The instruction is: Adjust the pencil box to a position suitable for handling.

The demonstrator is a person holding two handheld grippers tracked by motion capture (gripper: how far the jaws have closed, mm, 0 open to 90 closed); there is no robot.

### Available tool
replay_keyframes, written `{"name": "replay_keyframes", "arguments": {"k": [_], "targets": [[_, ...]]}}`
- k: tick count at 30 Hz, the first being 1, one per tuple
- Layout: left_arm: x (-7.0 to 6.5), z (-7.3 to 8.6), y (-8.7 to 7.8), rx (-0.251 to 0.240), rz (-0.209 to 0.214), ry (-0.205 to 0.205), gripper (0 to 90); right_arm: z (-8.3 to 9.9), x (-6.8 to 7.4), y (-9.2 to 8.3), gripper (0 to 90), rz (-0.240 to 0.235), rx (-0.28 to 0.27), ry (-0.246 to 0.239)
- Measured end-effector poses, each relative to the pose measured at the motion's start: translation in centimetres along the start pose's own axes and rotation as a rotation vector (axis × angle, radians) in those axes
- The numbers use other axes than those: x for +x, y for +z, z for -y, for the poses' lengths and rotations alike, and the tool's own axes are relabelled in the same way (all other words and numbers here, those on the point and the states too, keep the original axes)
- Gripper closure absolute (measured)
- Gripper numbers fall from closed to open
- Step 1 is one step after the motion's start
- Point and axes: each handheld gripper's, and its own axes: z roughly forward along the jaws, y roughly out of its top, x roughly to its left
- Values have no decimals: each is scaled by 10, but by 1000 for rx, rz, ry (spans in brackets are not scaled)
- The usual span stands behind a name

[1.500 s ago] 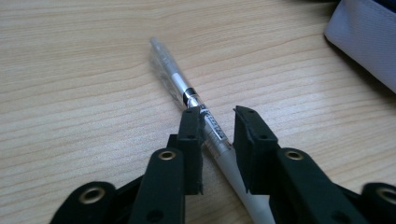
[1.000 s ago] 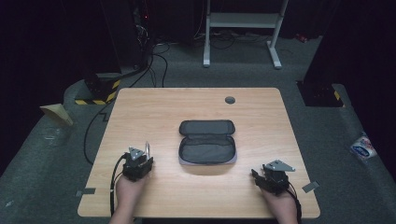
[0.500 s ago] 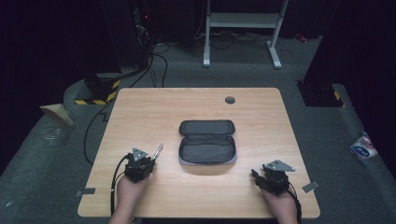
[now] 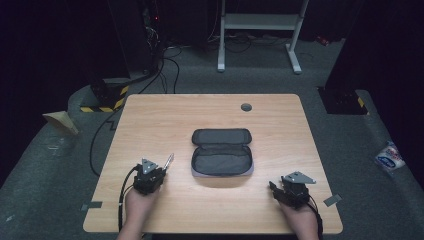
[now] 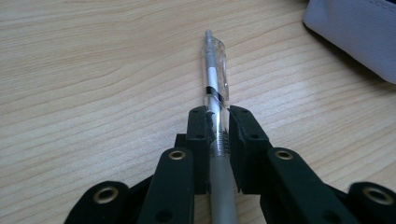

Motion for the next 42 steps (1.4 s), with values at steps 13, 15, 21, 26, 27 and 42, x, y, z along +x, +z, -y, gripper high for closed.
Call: {"name": "replay_keyframes", "arguments": {"k": [13,15,21,26,27,42], "targets": [[-2,-1,-4,-43,45,19,792,0,0,0,459,0,0,1],[-2,-2,-5,-45,50,24,792,0,0,0,459,0,0,1],[-3,-3,-11,-71,76,8,792,0,0,0,459,0,0,1],[-2,-4,-14,-98,98,8,792,0,0,0,459,0,0,0],[-2,-4,-14,-98,98,8,792,0,0,0,459,0,0,0],[-9,-17,-37,-203,129,16,792,0,0,0,459,0,0,1]]}}
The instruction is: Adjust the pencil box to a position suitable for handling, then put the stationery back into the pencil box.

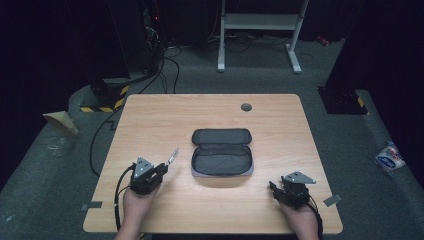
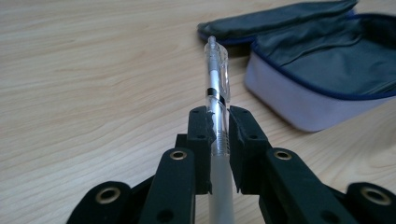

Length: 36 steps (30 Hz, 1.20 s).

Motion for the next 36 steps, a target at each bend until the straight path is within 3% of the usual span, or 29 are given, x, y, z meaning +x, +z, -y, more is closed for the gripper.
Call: {"name": "replay_keyframes", "arguments": {"k": [7,18,25,36], "targets": [[-20,-17,-6,-36,56,65,793,0,0,0,459,0,0,0],[-42,-26,2,-41,141,81,793,0,0,0,459,0,0,-1],[-52,-29,11,-40,173,78,792,0,0,0,451,-4,0,-1],[-52,-40,17,-24,208,99,793,0,0,0,450,-4,0,-5]]}}
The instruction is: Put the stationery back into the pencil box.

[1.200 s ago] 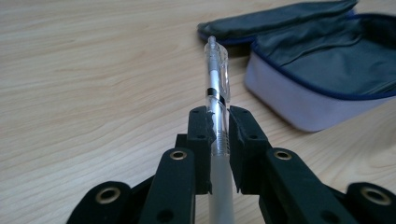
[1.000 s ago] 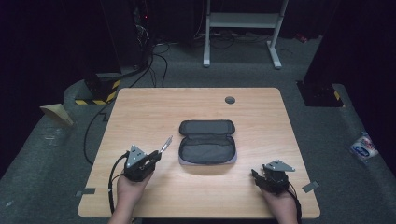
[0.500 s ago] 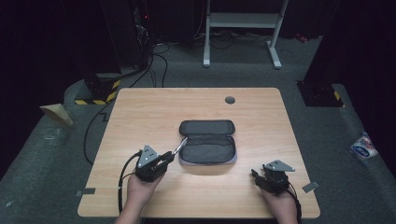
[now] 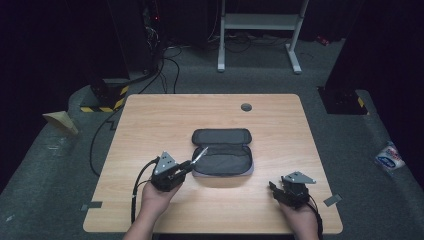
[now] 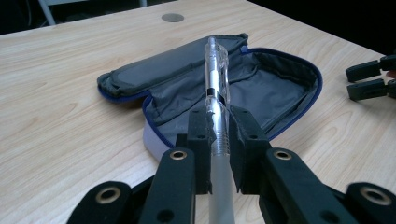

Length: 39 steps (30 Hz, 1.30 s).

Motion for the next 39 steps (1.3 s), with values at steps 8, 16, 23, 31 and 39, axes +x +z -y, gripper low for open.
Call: {"name": "replay_keyframes", "arguments": {"k": [8,16,23,31,39], "targets": [[2,-15,6,-1,23,6,792,0,0,0,448,1,1,3],[-1,-27,6,-5,49,18,792,0,0,0,447,2,2,3],[3,-32,13,2,80,30,792,0,1,0,446,8,2,-1],[1,-36,32,27,96,62,793,0,0,0,445,2,2,2],[-1,-47,51,55,114,87,792,-1,0,1,443,-1,0,0]]}}
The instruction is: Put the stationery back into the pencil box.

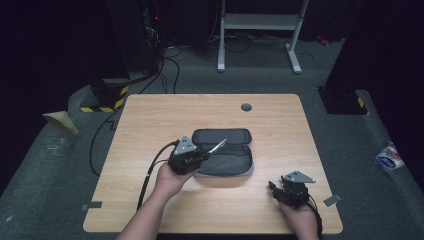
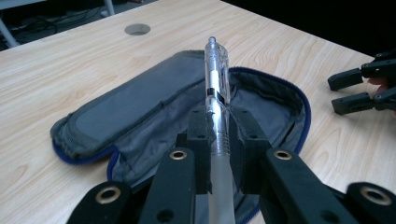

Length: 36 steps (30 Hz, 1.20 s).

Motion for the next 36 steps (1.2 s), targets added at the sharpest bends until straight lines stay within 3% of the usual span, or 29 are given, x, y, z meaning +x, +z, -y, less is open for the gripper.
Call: {"name": "replay_keyframes", "arguments": {"k": [9,15,22,36], "targets": [[0,-5,23,29,38,-12,792,0,0,0,444,2,1,1],[-5,-6,33,21,57,-22,792,0,1,0,444,2,1,2],[-7,-5,45,56,70,-5,792,0,1,0,444,3,1,2],[-6,-2,55,102,61,12,791,0,0,0,444,2,1,1]]}}
